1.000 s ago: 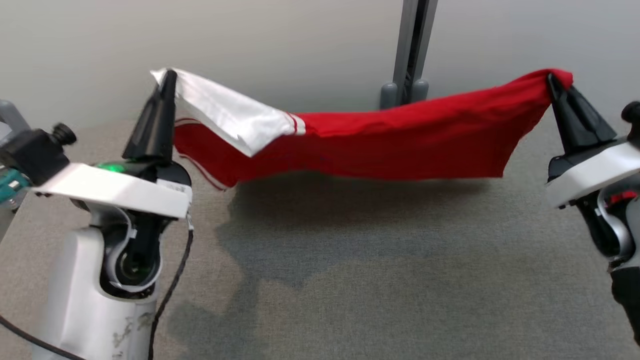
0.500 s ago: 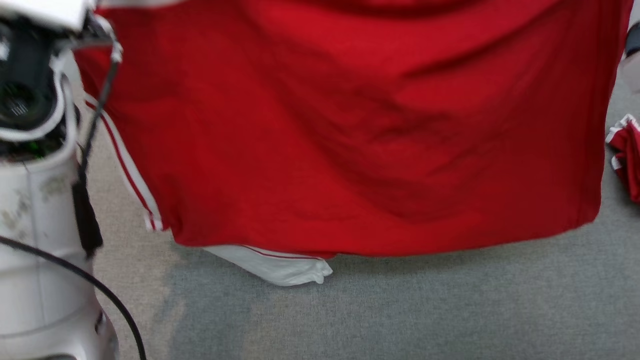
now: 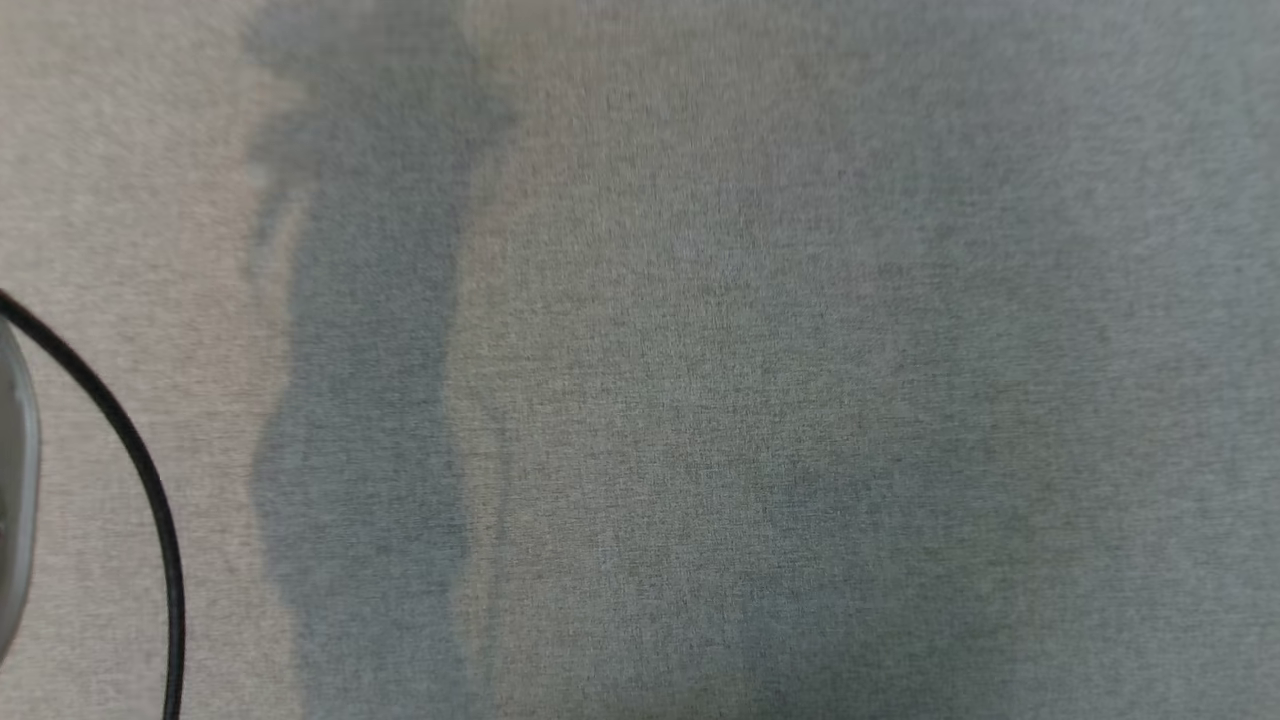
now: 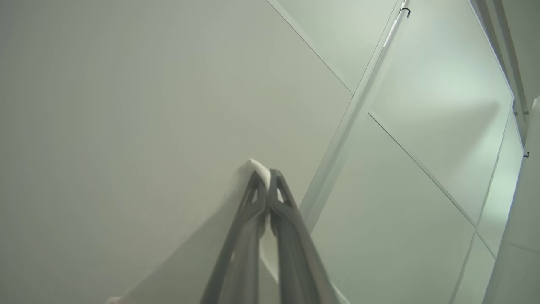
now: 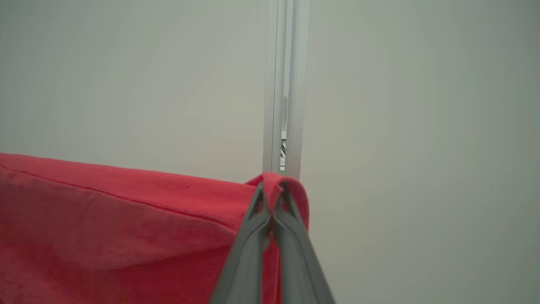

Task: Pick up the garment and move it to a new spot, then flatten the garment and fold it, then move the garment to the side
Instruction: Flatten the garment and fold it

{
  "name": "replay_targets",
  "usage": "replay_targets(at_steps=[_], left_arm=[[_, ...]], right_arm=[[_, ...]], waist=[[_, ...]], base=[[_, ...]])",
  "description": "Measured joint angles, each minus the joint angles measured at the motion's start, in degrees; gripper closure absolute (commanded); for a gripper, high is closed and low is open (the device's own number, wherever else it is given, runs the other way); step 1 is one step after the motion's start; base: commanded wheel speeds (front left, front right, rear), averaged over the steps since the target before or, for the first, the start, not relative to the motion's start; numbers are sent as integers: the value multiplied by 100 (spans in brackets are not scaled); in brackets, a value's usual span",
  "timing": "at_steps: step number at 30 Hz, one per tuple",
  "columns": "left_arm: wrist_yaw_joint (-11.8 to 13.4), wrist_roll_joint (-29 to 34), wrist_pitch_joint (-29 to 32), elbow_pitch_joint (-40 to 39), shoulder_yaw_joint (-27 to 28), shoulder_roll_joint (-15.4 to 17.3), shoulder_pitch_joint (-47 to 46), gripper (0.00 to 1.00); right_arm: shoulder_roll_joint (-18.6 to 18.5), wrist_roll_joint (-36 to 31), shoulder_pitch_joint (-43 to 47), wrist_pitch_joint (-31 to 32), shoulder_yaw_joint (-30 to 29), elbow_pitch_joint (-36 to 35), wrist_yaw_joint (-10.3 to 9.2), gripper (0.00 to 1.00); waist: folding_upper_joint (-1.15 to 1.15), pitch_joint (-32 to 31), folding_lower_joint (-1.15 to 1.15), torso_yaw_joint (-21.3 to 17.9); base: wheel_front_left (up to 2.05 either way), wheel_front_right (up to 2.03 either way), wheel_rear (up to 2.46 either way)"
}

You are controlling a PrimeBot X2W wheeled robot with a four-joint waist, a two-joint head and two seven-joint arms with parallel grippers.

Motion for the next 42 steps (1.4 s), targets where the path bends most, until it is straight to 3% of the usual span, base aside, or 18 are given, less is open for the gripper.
replay_targets(at_steps=[5,11,17,29,34,42], left_arm=[[-539,553,-806,739,-414,15,-435,100],[-770,616,-1105,1459,-601,-123,-289,100],[-1017,645,-1363,2126,-880,-222,588,100],[-1150,654,-1328,2955,-1549,0,2035,100],[-1159,517,-1015,2808,-2070,70,2726,100],[-1160,513,-531,2369,-3158,463,3632,100]], right_arm=[[223,-11,-402,-895,227,968,0,100],[245,765,-305,-1061,655,1735,0,100],[368,1543,549,-1207,979,2272,0,100],[268,2626,1976,-1045,1692,2573,0,100],[162,2939,2476,-998,1894,2704,0,100],[38,3223,3039,-1026,2224,2787,0,100]], waist=[[0,369,0,-7],[0,615,0,134],[0,811,0,331],[0,421,0,540],[0,13,0,610],[0,-578,0,757]], base=[[0,0,0],[0,0,0],[0,0,0],[0,0,0],[0,0,0],[0,0,0]])
